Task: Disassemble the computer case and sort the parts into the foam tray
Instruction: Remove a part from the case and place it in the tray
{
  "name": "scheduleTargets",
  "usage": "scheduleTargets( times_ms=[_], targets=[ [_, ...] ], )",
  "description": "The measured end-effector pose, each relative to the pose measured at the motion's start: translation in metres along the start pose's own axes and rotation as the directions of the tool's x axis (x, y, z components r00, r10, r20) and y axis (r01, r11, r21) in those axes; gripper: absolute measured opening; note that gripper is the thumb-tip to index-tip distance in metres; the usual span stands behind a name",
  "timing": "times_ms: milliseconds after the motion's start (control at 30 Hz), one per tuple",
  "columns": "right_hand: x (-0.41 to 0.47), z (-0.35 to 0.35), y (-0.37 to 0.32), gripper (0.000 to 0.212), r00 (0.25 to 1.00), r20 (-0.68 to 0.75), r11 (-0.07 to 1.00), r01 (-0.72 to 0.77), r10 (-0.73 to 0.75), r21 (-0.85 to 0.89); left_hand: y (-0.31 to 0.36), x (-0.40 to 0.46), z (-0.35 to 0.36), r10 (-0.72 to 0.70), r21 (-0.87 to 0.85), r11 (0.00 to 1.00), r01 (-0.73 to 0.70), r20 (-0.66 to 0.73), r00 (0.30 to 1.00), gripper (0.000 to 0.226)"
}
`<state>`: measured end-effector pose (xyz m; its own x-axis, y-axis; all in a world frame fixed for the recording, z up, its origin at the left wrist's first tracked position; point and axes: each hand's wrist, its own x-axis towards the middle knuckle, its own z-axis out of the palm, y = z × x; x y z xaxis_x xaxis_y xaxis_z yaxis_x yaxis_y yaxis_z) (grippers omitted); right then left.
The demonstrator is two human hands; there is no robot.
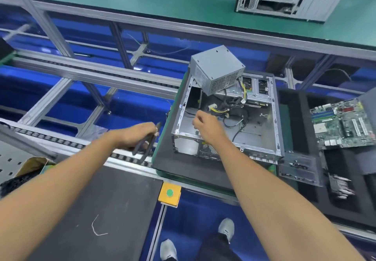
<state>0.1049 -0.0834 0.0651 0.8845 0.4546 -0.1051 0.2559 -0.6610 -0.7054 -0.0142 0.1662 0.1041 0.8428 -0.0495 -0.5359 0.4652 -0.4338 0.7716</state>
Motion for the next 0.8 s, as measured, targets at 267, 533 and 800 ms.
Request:
scheduleTargets(
  times_ms=[267,533,800],
  targets=[
    [0.021,-0.022,-0.005,0.004,0.968,0.166,0.621,-0.248,0.188,0.744,0.131,0.072,0.057,0.281,-0.215,0.918,-0.332,-0.236,0.93,0.011],
    [0.009,-0.092,0.047,0.04,0.894,0.448,0.367,-0.414,-0.007,0.833,0.165,0.137,0.108,0.264,-0.49,0.786,-0.377,-0.286,0.921,0.02],
    [0.005,-0.109,0.092,0.057,0.897,0.438,0.648,-0.372,0.066,0.665,0.152,0.169,0.133,0.281,-0.281,0.87,-0.405,-0.39,0.877,0.02]
  ],
)
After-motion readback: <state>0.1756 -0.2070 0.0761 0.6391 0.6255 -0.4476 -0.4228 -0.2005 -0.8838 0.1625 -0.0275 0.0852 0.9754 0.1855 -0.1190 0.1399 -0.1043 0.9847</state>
